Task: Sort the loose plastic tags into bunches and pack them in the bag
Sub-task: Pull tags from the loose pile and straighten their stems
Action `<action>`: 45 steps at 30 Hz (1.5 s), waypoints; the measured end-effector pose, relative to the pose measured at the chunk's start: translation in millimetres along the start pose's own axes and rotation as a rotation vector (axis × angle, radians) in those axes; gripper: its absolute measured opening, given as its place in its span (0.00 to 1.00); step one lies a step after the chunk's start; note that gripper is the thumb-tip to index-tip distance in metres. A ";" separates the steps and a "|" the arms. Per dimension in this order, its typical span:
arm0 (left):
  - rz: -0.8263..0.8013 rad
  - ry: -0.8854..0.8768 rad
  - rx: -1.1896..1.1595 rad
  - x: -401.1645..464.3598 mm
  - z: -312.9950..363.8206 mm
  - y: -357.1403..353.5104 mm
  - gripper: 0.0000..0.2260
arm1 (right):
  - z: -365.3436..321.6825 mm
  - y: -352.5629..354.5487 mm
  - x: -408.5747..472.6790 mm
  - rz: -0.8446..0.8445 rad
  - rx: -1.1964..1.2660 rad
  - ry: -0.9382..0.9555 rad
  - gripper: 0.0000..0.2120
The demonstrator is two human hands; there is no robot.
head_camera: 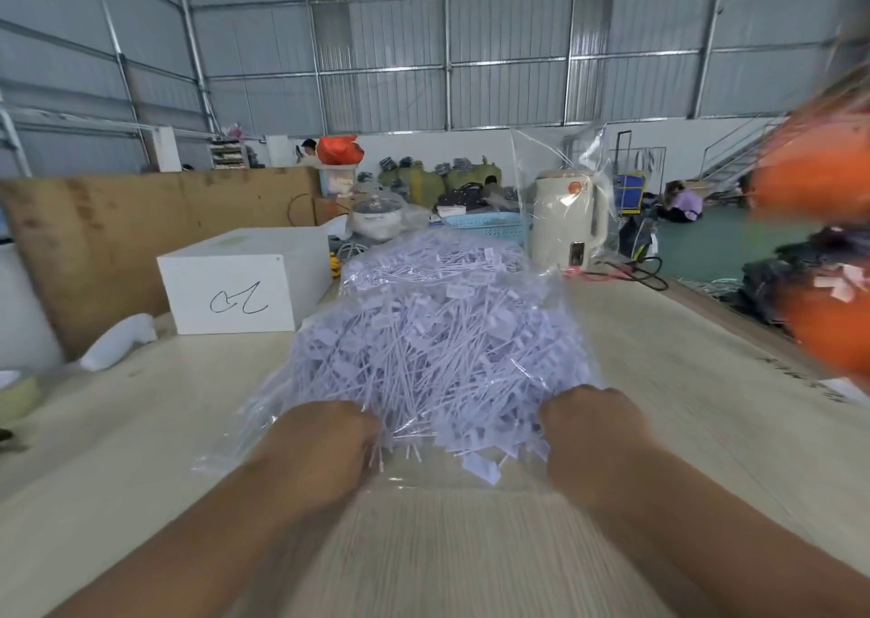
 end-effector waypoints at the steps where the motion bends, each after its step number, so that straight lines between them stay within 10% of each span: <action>1: -0.035 0.002 0.011 -1.5 1.9 3.3 0.08 | -0.1 -0.3 -0.5 -0.013 -0.002 -0.015 0.11; 5: -0.155 -0.009 -0.042 -8.2 18.4 20.4 0.09 | 1.8 3.7 -6.5 0.005 -0.101 -0.094 0.10; 11: -0.199 -0.116 -0.238 -13.7 58.6 28.6 0.06 | -30.5 55.6 -9.1 0.683 -0.062 0.031 0.17; 15: 0.270 0.009 -0.487 14.2 41.4 52.6 0.10 | -43.0 19.7 20.9 0.349 0.000 0.128 0.34; 20: -0.006 0.133 -0.205 33.2 28.1 -21.2 0.32 | -27.4 -34.6 35.2 0.087 0.016 0.164 0.33; 30: -0.080 -0.025 -0.253 16.9 57.3 -36.6 0.27 | -17.5 18.3 21.5 0.558 0.067 0.177 0.12; 35: 0.090 0.064 -0.326 18.4 47.1 -21.8 0.31 | -32.3 2.3 22.6 0.279 0.077 0.265 0.02; 40: 0.178 0.328 -0.352 26.0 1.6 -18.3 0.35 | -16.2 -4.6 17.2 0.192 0.145 0.116 0.10; 45: -0.160 0.395 -0.321 27.9 -10.7 -64.5 0.36 | -21.9 14.0 12.5 0.523 0.101 0.201 0.19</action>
Point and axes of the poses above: each hand's wrist, its own x-axis towards the middle knuckle, its own y-axis out of the back of the hand, z = x × y, the point moved 7 cm from there along x, towards the middle knuckle, and after that the axes turned 8 degrees about y, right-handed, at the moved point
